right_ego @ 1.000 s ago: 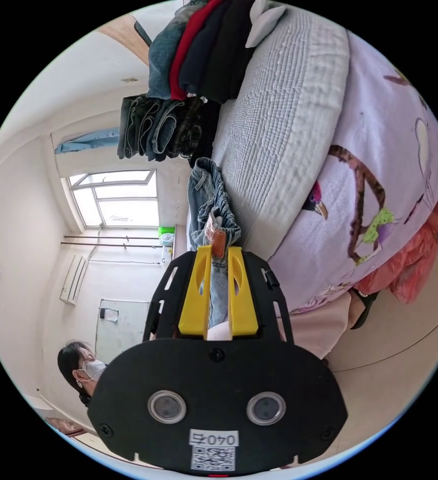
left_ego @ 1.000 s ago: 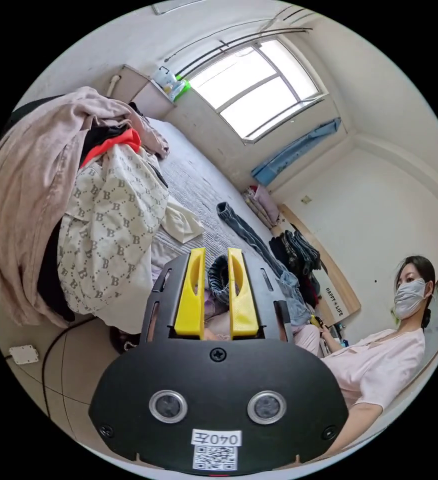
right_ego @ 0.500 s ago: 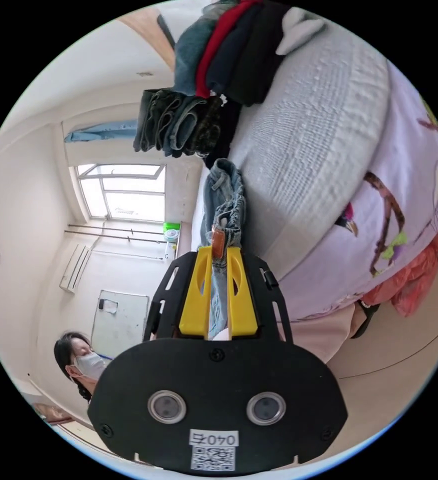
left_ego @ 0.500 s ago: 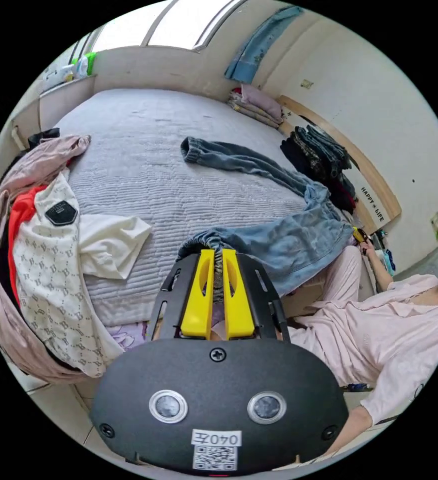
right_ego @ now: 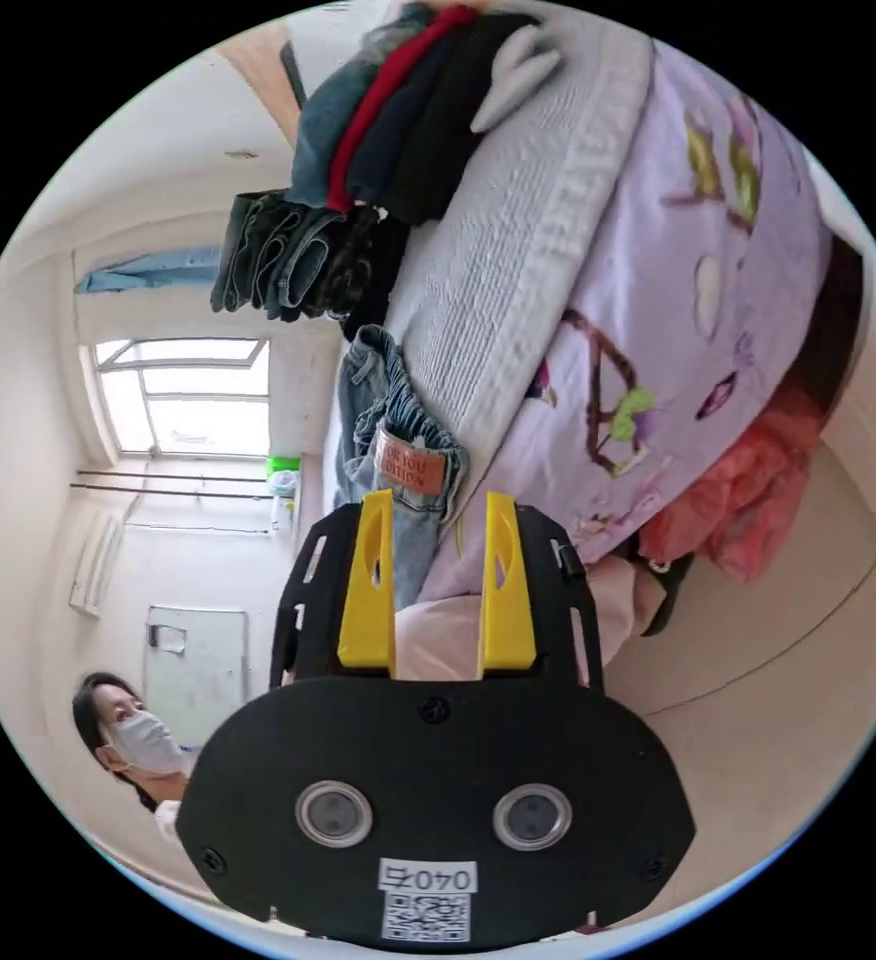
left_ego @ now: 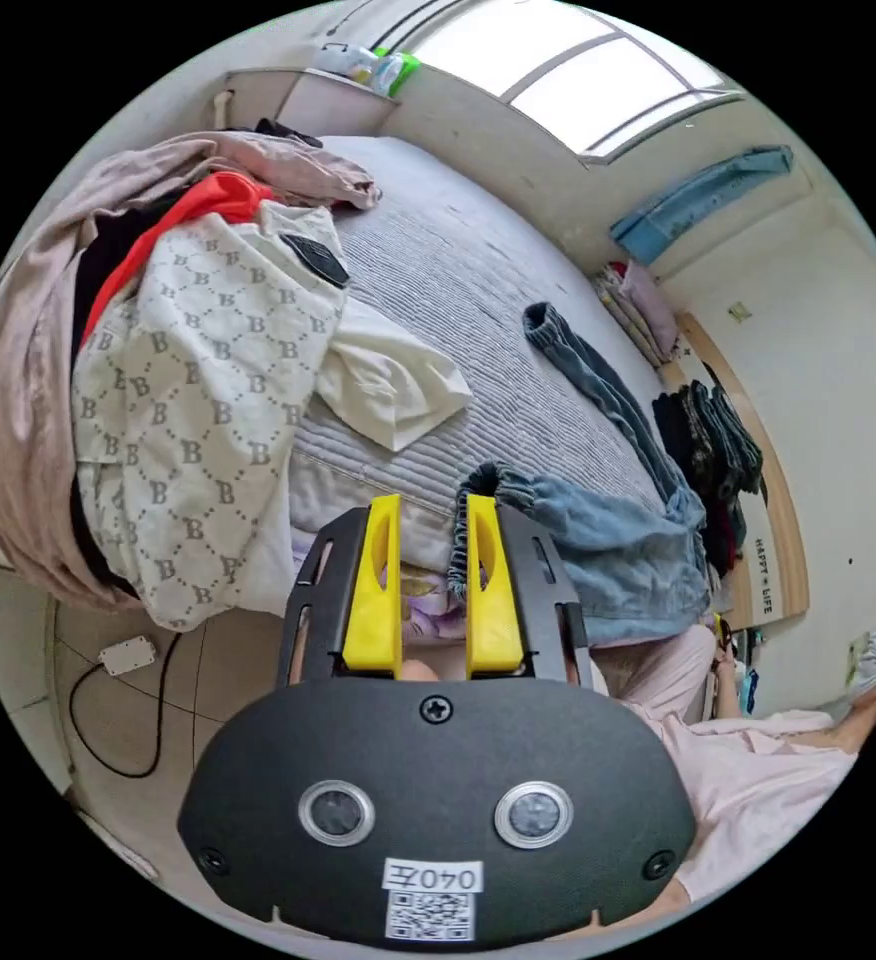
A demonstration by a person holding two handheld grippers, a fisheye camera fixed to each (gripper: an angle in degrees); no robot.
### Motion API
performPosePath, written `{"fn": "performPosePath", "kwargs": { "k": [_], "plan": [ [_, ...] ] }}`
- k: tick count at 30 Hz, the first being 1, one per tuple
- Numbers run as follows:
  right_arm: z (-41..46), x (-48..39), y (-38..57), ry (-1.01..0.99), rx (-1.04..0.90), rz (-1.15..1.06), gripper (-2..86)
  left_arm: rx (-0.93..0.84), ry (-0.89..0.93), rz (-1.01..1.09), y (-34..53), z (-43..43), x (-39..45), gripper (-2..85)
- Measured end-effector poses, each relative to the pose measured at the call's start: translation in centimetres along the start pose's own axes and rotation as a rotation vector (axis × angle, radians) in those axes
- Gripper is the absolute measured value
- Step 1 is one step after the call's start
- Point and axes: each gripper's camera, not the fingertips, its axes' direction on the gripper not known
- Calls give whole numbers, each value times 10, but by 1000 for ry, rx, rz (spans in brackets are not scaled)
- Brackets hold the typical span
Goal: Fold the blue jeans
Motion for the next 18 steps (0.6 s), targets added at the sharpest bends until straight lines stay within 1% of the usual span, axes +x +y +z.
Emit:
{"fn": "performPosePath", "kwargs": {
  "k": [1,2,3,4,5,6,7,8,9,10,11,13,16,18],
  "plan": [
    [-5,-12,4,50,24,-30,100,74,-46,-8,1,-13,9,22],
    [-10,-43,12,155,60,-108,84,101,-52,0,0,-18,17,15],
    [-5,-77,18,239,67,-199,65,137,-33,52,-2,-23,39,0],
    [1,-93,21,268,58,-249,55,146,-3,131,-5,-20,69,-5],
    [21,-125,26,300,17,-348,41,140,7,172,-6,-16,86,-7],
    [47,-152,30,306,-39,-430,36,111,22,256,-8,-1,122,-9],
    [61,-163,32,300,-72,-466,39,71,51,335,-8,20,159,-10],
    [89,-183,35,278,-129,-532,44,51,71,369,-7,31,177,-10],
    [111,-199,37,281,-145,-584,57,9,118,429,-3,55,213,-11],
    [121,-205,36,297,-146,-603,64,-39,166,488,4,79,246,-11],
    [137,-215,30,345,-139,-620,75,-63,187,516,8,90,263,-11],
    [157,-219,12,385,-161,-595,86,-146,249,609,29,133,324,-11],
    [188,-212,-10,388,-287,-537,102,-236,315,711,60,179,387,-11],
    [205,-215,-4,544,-329,-579,108,-289,327,771,78,203,420,-11]
  ]
}}
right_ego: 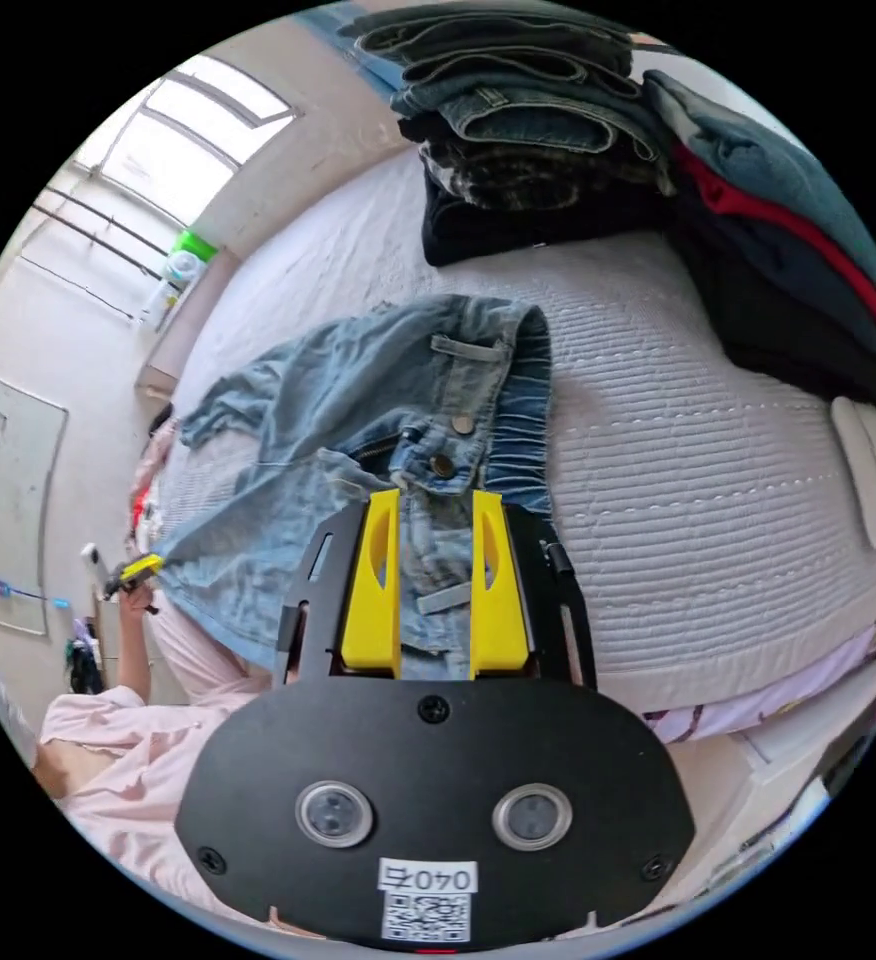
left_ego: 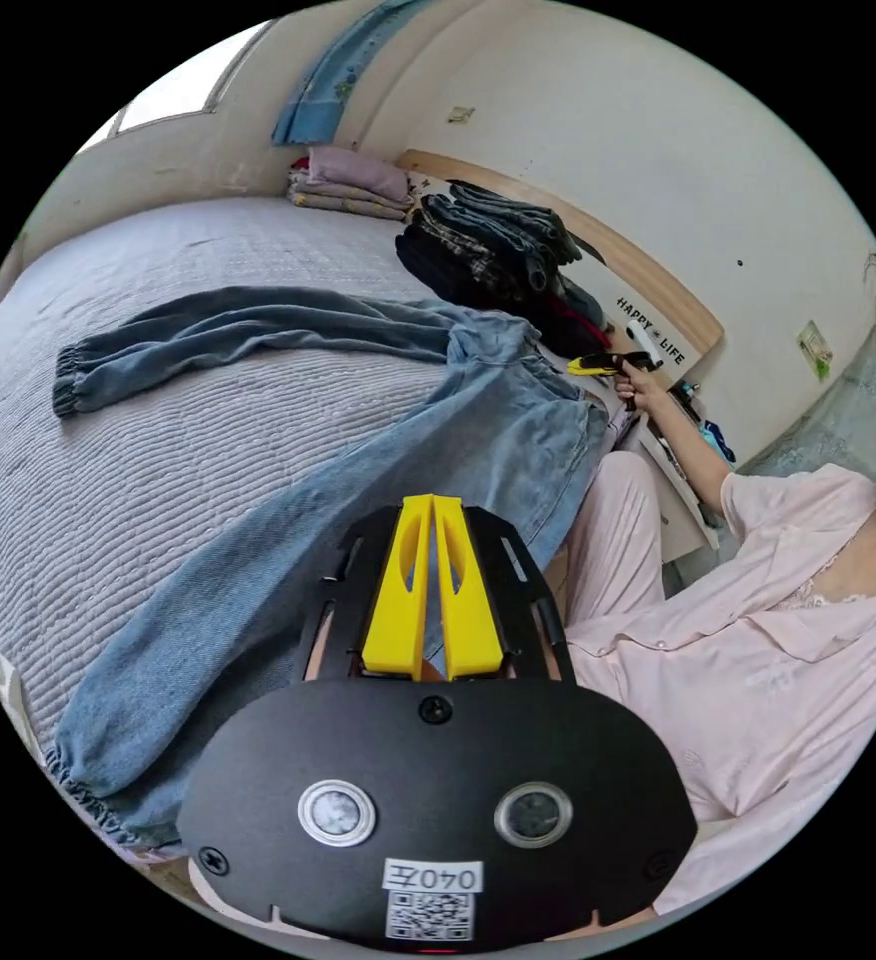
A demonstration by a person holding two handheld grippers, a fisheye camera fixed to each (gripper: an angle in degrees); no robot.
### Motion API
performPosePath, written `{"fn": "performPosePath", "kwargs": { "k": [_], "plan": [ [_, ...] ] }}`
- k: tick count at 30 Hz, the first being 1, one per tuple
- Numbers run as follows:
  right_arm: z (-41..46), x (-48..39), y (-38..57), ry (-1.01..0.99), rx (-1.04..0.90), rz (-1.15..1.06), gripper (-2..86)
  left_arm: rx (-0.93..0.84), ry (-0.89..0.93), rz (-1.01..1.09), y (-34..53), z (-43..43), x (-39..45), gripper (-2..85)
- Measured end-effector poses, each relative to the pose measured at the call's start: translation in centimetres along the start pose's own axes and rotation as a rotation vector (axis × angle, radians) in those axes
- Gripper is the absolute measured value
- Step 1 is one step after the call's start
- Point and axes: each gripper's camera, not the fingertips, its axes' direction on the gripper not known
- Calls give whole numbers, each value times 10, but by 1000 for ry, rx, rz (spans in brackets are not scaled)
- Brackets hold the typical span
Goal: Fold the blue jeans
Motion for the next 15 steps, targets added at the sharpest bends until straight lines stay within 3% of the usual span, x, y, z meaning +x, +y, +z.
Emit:
{"fn": "performPosePath", "kwargs": {
  "k": [3,8,10,12,15],
  "plan": [
    [7,-12,4,150,-39,-38,106,-86,8,87,-24,52,35,-11],
    [20,-30,11,108,-113,-169,105,-110,116,165,-88,122,78,-11],
    [26,-41,16,126,-142,-225,90,-89,150,224,-129,151,105,-11],
    [24,-59,29,204,-136,-325,5,-66,156,277,-160,172,129,-11],
    [9,-74,44,352,-98,-366,-1,-54,117,366,-205,207,168,-11]
  ]
}}
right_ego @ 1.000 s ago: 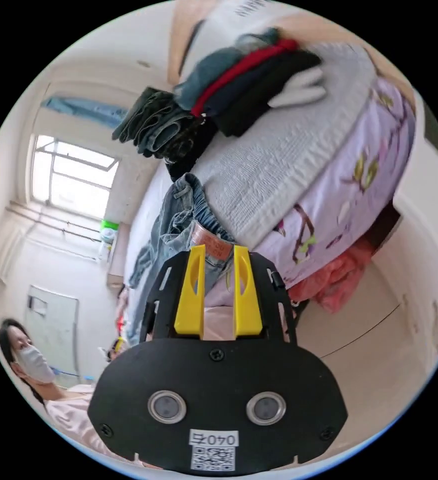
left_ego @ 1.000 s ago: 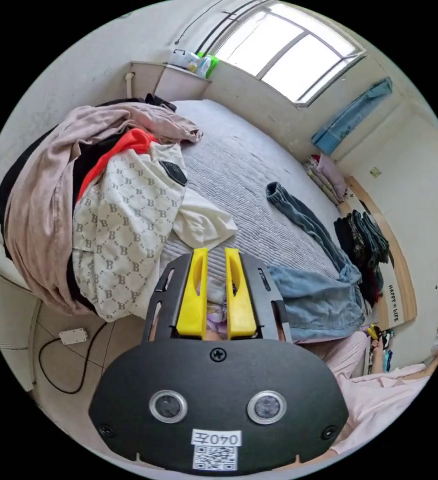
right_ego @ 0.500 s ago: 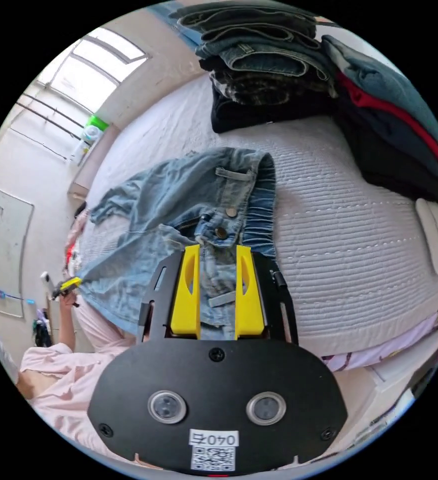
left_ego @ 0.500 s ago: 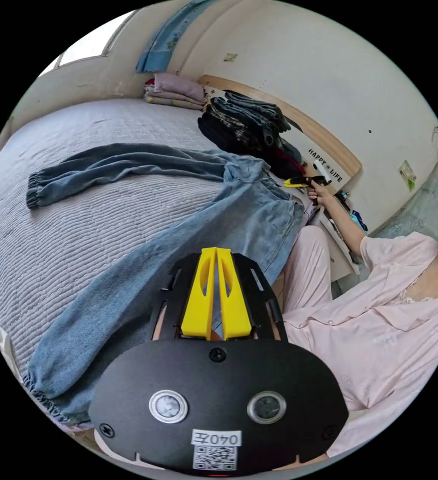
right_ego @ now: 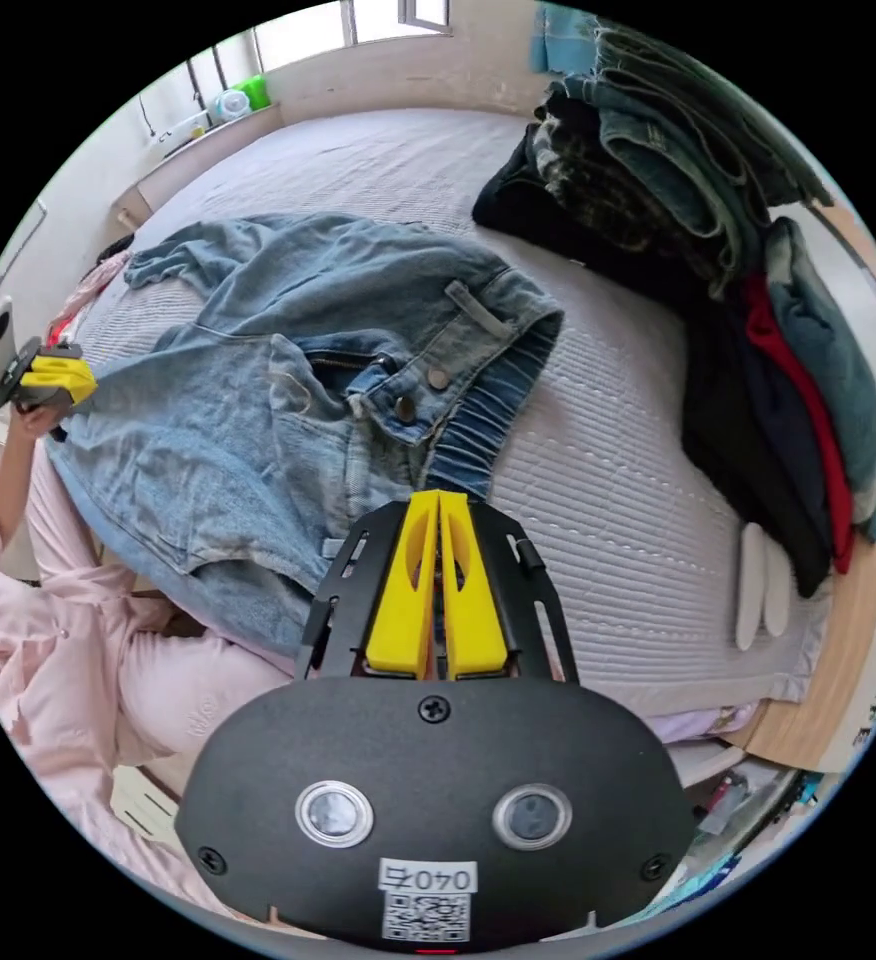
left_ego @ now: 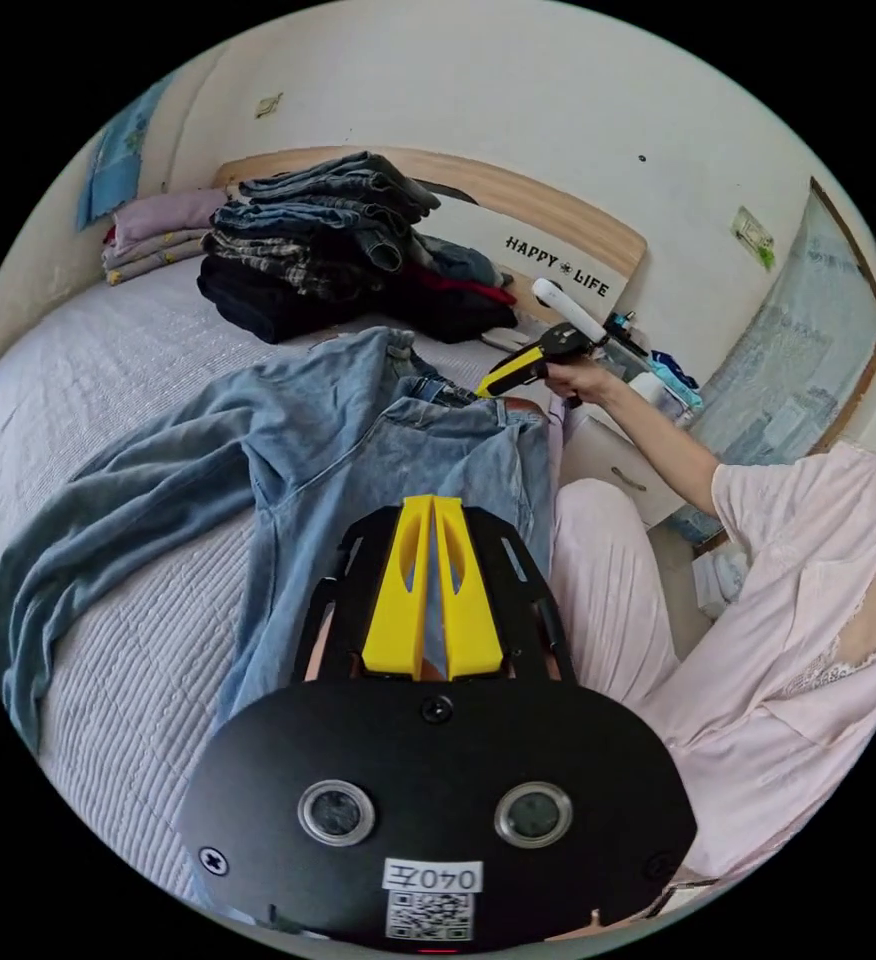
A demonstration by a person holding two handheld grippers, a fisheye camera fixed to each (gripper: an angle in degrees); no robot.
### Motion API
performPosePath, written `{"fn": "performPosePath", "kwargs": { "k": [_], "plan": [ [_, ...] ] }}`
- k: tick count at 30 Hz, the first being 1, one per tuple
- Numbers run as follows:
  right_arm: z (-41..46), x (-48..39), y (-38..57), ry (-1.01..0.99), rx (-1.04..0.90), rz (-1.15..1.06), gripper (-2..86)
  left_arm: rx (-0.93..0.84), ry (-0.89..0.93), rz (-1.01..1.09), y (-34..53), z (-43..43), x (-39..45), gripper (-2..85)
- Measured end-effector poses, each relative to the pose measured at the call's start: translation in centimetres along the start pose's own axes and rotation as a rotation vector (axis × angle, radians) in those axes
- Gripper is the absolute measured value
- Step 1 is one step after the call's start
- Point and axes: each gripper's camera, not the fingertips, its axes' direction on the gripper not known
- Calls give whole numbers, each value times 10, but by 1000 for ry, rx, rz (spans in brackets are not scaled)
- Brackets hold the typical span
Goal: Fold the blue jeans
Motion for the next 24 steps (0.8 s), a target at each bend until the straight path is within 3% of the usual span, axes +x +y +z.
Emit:
{"fn": "performPosePath", "kwargs": {
  "k": [2,7,12,17,22,24],
  "plan": [
    [-15,0,6,73,38,8,5,-5,-25,35,-30,22,8,-11],
    [-15,-30,-5,-20,60,-187,88,3,10,65,-97,83,26,-11],
    [2,-72,-22,279,126,-348,37,1,12,53,-124,110,36,-11],
    [-39,-55,-11,206,195,-457,13,-46,-55,64,-129,120,36,-11],
    [-53,-27,-2,103,215,-394,-2,-49,-31,5,-141,140,26,-11],
    [-55,-30,-5,180,213,-394,-6,-43,-18,-13,-147,149,25,-11]
  ]
}}
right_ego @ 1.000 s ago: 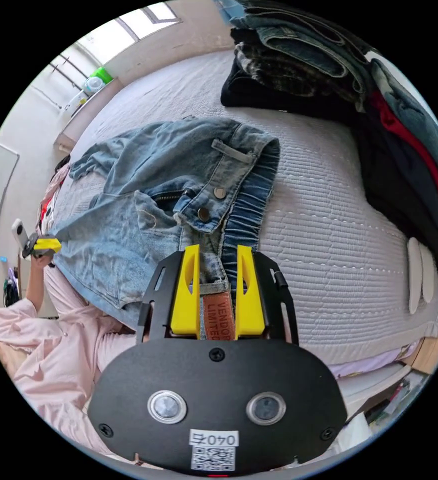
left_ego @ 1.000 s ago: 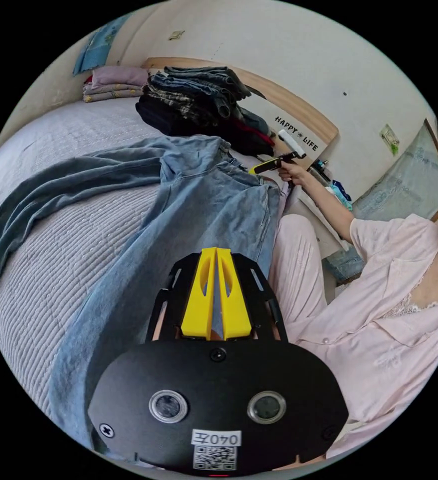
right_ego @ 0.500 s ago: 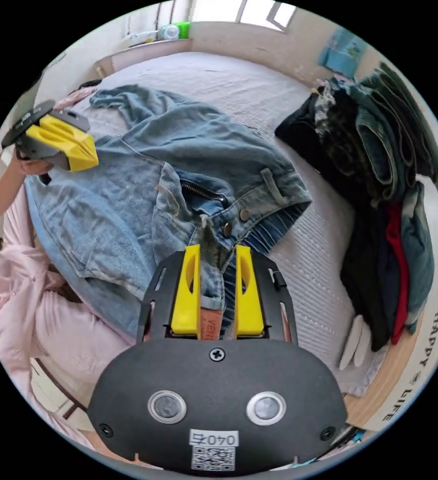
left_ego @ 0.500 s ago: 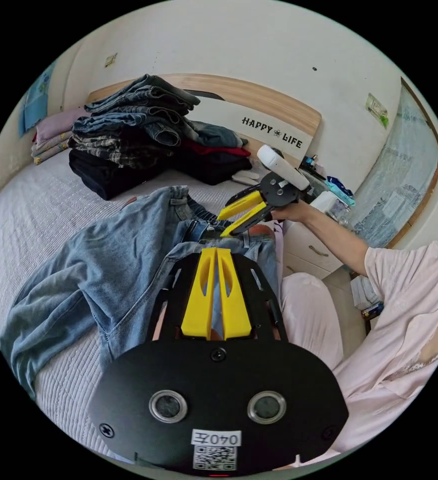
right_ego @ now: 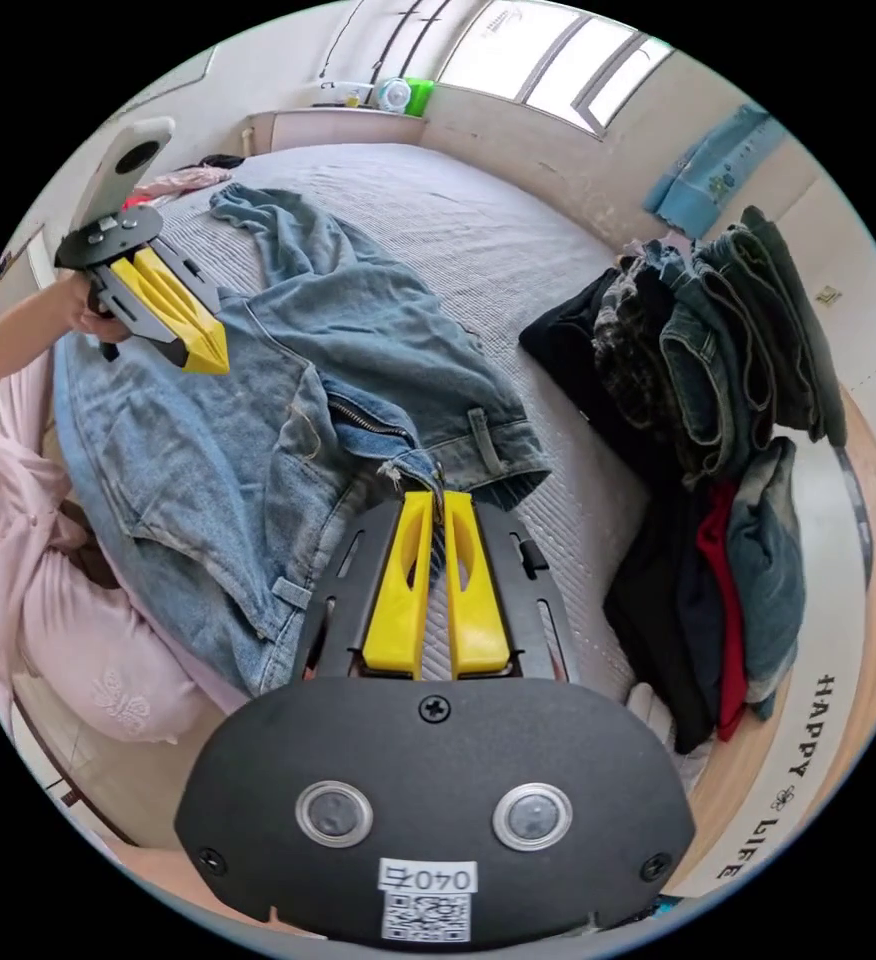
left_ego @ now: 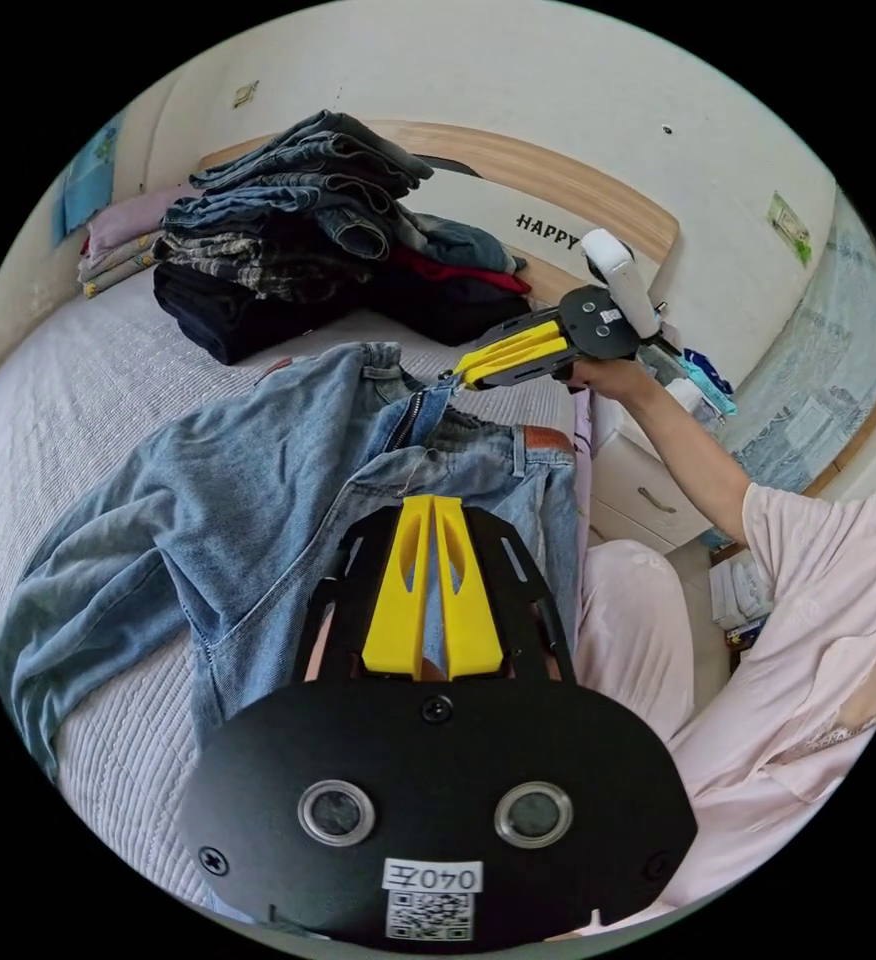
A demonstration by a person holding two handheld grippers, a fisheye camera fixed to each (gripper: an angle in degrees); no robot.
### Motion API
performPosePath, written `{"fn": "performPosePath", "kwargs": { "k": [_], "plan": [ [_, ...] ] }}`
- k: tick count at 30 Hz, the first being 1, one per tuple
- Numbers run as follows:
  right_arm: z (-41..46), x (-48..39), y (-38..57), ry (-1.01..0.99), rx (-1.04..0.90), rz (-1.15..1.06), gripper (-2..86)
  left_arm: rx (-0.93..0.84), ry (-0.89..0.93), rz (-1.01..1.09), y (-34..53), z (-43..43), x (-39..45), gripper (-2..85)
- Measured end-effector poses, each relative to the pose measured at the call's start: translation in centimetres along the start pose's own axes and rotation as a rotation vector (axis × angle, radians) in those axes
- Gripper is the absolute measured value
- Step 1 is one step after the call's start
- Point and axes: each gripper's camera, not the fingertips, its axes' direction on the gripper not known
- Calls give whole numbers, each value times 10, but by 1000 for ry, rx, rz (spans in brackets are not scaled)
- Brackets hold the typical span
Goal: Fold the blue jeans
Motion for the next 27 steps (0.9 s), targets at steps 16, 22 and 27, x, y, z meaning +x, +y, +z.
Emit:
{"fn": "performPosePath", "kwargs": {
  "k": [16,22,27],
  "plan": [
    [-32,107,67,-469,16,449,78,-32,7,-56,-3,27,-12,-11],
    [-14,145,90,-727,-81,534,46,-63,60,-81,5,47,-8,-11],
    [-105,134,93,-789,240,160,16,-84,24,-46,11,41,-4,-11]
  ]
}}
